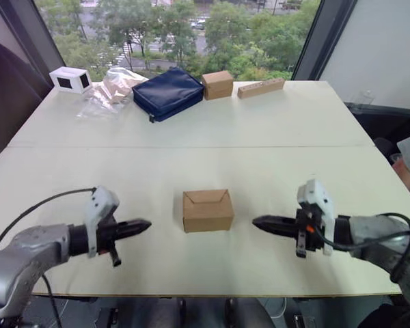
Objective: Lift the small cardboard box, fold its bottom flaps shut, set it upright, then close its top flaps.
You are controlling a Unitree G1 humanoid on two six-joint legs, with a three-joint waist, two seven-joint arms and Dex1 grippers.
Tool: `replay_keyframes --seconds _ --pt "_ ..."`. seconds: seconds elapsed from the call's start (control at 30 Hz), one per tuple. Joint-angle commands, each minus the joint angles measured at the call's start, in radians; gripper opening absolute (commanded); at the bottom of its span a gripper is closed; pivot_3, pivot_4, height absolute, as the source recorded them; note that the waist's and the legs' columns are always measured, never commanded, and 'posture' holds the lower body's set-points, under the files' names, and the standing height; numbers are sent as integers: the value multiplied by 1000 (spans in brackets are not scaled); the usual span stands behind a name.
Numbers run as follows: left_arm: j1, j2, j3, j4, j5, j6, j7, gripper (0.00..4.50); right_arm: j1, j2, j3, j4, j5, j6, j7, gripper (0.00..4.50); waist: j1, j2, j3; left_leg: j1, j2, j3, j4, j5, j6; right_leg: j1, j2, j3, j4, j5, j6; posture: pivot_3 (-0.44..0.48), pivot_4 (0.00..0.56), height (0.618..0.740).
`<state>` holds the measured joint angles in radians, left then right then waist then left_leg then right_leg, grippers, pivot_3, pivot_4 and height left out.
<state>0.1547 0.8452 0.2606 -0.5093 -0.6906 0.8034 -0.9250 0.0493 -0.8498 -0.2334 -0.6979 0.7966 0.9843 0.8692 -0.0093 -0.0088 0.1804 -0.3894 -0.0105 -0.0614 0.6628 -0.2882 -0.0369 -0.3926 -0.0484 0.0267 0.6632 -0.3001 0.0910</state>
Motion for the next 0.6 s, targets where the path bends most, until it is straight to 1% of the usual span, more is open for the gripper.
replay_keyframes --seconds 0.03,0.13,0.27,0.6 --pt "68 75 36 -33 22 -49 -83 21 64 -17 -30 -6 11 -28 18 0 -1 0 0 0 0 0 0 0 0 0 0 0 0 0 0 0 150 740" --pt "115 86 37 -26 19 -82 -118 21 92 -24 -36 8 4 -47 20 0 -3 1 0 0 0 1 0 0 0 0 0 1 0 0 0 0 150 740" --pt "91 39 75 -1 -72 -24 -82 21 115 -34 -33 11 -3 -64 17 0 0 1 0 0 1 1 0 0 0 0 1 0 0 0 0 0 150 740" --pt "93 58 49 -5 -72 -9 -85 21 124 -35 -14 13 -3 -81 -4 0 -2 1 0 0 1 1 0 0 0 0 1 0 0 0 0 0 150 740"
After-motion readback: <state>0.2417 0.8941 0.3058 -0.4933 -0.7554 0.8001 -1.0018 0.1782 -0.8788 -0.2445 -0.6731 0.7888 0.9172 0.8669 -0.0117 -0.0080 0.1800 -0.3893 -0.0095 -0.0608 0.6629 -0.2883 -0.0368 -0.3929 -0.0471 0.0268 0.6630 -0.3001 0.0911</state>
